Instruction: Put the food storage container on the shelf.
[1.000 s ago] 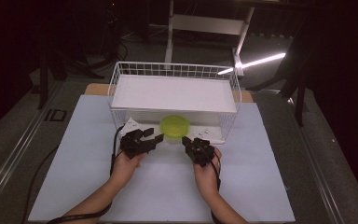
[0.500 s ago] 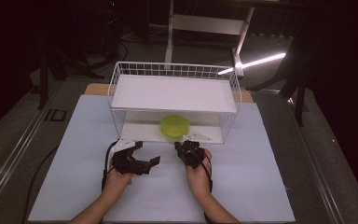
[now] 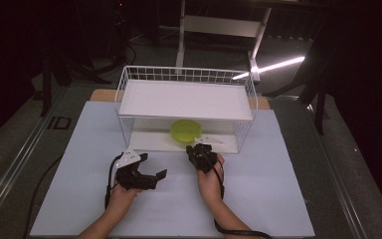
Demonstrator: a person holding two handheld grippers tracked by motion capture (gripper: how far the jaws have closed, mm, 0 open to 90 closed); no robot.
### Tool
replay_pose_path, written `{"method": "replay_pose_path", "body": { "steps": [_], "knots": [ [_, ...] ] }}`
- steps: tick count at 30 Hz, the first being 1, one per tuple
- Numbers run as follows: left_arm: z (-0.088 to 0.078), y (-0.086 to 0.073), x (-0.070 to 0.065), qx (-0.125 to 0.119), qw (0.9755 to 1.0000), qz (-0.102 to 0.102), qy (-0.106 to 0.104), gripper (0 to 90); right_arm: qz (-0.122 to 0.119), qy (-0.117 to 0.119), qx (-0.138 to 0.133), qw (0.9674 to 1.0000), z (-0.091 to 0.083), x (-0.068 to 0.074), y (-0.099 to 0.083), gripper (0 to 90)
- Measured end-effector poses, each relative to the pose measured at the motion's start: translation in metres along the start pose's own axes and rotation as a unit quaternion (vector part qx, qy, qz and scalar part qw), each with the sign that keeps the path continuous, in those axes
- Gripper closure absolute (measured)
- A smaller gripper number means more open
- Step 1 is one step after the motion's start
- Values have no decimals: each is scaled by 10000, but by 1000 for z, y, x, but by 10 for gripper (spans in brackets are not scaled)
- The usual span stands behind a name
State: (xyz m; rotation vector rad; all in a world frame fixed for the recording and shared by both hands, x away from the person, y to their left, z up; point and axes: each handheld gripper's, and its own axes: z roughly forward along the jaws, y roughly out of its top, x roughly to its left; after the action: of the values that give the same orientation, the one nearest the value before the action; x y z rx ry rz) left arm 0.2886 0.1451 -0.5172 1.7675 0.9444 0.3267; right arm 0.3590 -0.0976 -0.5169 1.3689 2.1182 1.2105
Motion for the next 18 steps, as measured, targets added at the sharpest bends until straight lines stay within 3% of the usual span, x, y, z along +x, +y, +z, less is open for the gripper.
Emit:
{"method": "replay_pose_path", "body": {
  "steps": [4, 14, 18],
  "knots": [
    [1, 0, -1, -32, 10000, -37, -75, 15, -73, -49, 52, 9999, 5, -2, 1, 893],
    [-1, -2, 3, -54, 10000, -59, 20, 15, -49, -58, 67, 9999, 18, 0, 6, 894],
    [-2, -3, 4, -28, 10000, 46, 83, 15, -162, -123, 109, 9997, 25, 2, 9, 893]
  ]
}}
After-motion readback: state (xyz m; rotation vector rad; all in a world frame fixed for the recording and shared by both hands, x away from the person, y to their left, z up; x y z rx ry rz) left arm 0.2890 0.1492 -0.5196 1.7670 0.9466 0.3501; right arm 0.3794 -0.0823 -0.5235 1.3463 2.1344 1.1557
